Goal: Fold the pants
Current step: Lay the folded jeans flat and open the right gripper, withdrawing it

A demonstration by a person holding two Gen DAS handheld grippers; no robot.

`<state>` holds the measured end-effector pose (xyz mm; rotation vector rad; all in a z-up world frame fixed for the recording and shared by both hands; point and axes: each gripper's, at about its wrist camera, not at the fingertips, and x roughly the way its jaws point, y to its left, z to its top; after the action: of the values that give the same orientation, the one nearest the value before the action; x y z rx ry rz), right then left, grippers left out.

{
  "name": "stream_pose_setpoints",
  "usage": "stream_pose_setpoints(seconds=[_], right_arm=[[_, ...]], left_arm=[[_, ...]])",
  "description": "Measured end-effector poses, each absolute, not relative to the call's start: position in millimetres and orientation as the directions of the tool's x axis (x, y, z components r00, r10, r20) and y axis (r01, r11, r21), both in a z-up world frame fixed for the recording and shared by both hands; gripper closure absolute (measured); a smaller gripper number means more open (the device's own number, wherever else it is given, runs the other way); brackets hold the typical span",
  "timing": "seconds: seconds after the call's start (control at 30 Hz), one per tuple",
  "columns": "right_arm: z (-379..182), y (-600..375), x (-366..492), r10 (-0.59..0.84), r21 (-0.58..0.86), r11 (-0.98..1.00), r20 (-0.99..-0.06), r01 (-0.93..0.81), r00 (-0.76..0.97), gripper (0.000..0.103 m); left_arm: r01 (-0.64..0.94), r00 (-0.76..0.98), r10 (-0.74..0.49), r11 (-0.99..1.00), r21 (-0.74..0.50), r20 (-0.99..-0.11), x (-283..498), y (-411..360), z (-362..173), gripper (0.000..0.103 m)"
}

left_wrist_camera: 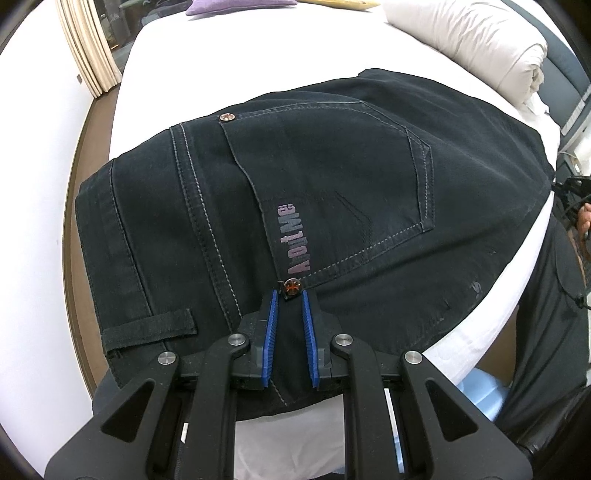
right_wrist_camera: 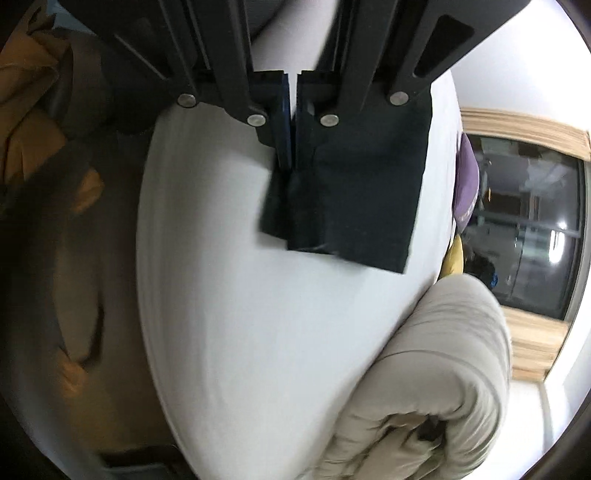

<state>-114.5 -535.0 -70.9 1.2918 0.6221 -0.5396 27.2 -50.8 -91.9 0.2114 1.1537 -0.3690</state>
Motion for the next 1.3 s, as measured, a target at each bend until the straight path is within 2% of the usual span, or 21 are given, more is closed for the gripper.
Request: stream_pose_setpoints(seconds=[0.1,0.13,0.17,0.27,0.3,0.37,0.4,0.53,0.63,0.7,0.77,0.8,0.83,0.9,0.97,1.1,1.13,1.2,1.23,1.27,1.3], right_arm=[[-54,-525,-107,-0.057,0.641,0.272,-0.734,0.718,0.677,0.097],[-46,-521,-111,-0.080,0.588,0.307,-0.767,0.748,0.637,0.089],[-37,-520,-109,-0.109,0.542,0.329,-0.791,0.773,0.602,0.073],[4,-517,-98,-0.225,0.481,0.425,-0.764,0.767,0.604,0.050],[18,-521,-86,-0.218,0.479,0.497,-0.738,0.723,0.639,0.046],[30,-532,-59,-0.128,0.497,0.597,-0.716,0.630,0.686,0.016],[31,-541,-44,-0.063,0.505,0.641,-0.716,0.578,0.695,0.012],[15,-581,16,0.096,0.459,0.735,-0.799,0.499,0.593,0.012],[-6,-604,33,0.197,0.501,0.696,-0.823,0.515,0.534,0.039],[-12,-611,46,0.268,0.541,0.683,-0.811,0.491,0.520,0.041],[-20,-609,55,0.301,0.530,0.700,-0.827,0.479,0.475,0.060],[-22,-608,58,0.315,0.531,0.709,-0.827,0.464,0.465,0.064],[-23,-606,58,0.319,0.534,0.718,-0.822,0.446,0.471,0.074],[-16,-602,56,0.295,0.522,0.745,-0.817,0.416,0.496,0.079],[-2,-601,51,0.261,0.514,0.779,-0.787,0.360,0.559,0.093],[46,-580,18,0.185,0.494,0.854,-0.579,0.162,0.794,0.094],[44,-584,14,0.146,0.470,0.864,-0.576,0.181,0.804,0.093],[14,-600,21,0.051,0.404,0.844,-0.714,0.352,0.698,0.067],[-10,-610,24,-0.006,0.315,0.810,-0.839,0.494,0.545,0.049],[-23,-613,22,-0.047,0.242,0.790,-0.892,0.563,0.450,0.051],[-22,-610,15,-0.084,0.211,0.796,-0.890,0.568,0.448,0.051]], left_arm=[[0.392,0.354,-0.174,0.920,-0.024,-0.919,27,-51,-92,0.089],[0.389,0.353,-0.175,0.921,-0.026,-0.919,27,-51,-92,0.089],[0.387,0.354,-0.175,0.922,-0.027,-0.919,27,-51,-91,0.089],[0.384,0.353,-0.173,0.923,-0.026,-0.920,27,-51,-91,0.089],[0.385,0.352,-0.172,0.922,-0.025,-0.920,28,-52,-91,0.089],[0.392,0.346,-0.170,0.920,-0.022,-0.923,28,-52,-90,0.089],[0.391,0.345,-0.169,0.920,-0.022,-0.923,29,-53,-90,0.089],[0.383,0.341,-0.156,0.924,-0.015,-0.927,31,-55,-90,0.089],[0.377,0.338,-0.143,0.926,-0.005,-0.930,33,-58,-91,0.089],[0.376,0.333,-0.136,0.927,0.000,-0.933,35,-60,-91,0.089],[0.376,0.329,-0.128,0.927,0.006,-0.935,38,-63,-91,0.089],[0.377,0.328,-0.124,0.926,0.009,-0.937,39,-65,-91,0.089],[0.378,0.326,-0.121,0.926,0.012,-0.937,40,-66,-91,0.089],[0.379,0.325,-0.116,0.925,0.017,-0.939,42,-69,-91,0.089],[0.378,0.326,-0.113,0.925,0.020,-0.939,42,-72,-91,0.089],[0.379,0.330,-0.107,0.925,0.028,-0.938,41,-76,-91,0.089],[0.378,0.331,-0.105,0.925,0.030,-0.938,40,-78,-90,0.089],[0.380,0.334,-0.101,0.924,0.036,-0.937,40,-80,-90,0.089],[0.383,0.336,-0.100,0.923,0.039,-0.937,39,-81,-90,0.089],[0.384,0.337,-0.101,0.922,0.039,-0.936,38,-81,-90,0.089],[0.381,0.337,-0.103,0.924,0.035,-0.936,37,-81,-89,0.089]])
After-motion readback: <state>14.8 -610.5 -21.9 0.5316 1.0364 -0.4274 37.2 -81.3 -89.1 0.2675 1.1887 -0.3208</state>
